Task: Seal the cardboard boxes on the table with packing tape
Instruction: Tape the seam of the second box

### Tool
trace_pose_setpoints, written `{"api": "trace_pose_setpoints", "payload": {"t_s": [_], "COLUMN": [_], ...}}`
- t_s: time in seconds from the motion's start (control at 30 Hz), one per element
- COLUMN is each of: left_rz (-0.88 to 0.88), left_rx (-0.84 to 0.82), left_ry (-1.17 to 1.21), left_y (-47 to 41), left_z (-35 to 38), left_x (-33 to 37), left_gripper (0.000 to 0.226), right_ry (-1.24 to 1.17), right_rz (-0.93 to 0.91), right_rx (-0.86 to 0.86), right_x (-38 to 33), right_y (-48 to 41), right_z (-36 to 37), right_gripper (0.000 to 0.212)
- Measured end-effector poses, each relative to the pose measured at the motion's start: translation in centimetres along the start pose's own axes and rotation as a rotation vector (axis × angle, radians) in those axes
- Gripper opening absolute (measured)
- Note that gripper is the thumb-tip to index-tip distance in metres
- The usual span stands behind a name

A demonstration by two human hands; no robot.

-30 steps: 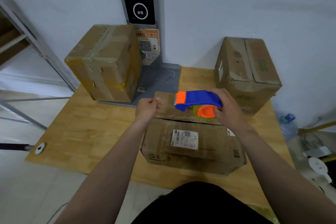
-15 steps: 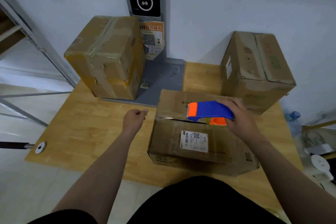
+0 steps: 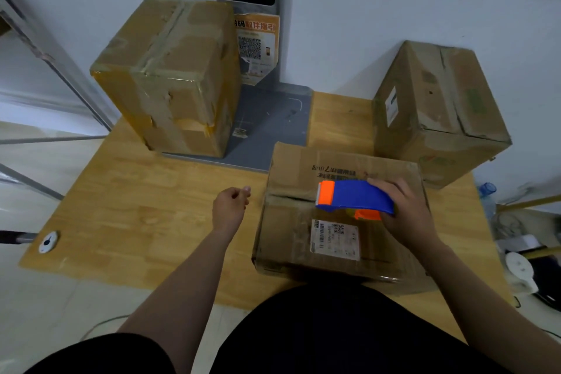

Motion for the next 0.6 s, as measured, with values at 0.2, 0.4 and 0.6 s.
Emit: {"api": "trace_pose_setpoints", "payload": {"t_s": [0.2, 0.4, 0.6], "left_rz": [-0.02, 0.003, -0.008], "left_rx": [-0.013, -0.054, -0.205], "left_ry": [0.013, -0.063, -0.361], "left_y": [0.0, 0.4, -0.7], "left_z": [1.9, 3.6, 3.0], "left_x": [-0.4, -0.7, 0.0], "left_gripper": [0.033, 0.04, 0.054], "right_ry": [0.015, -0.007, -0.008], "right_rz": [-0.041, -0.076, -0.092], "right_rx": [0.009, 0.039, 0.053], "right_x": [0.4, 0.6, 0.7], "right_y": [0.0, -0.8, -1.1], "right_z": [0.2, -0.1, 0.1], "right_gripper": [0.076, 0.074, 0.07]}}
Point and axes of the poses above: each hand's wrist, its own y-axis away from the middle knuckle, its own z-axis out of the palm, x = y × z, the point moved 1 cm from there along -y, towards the middle knuckle, and after that the axes turned 9 degrees about z, right-handed, at the moved point
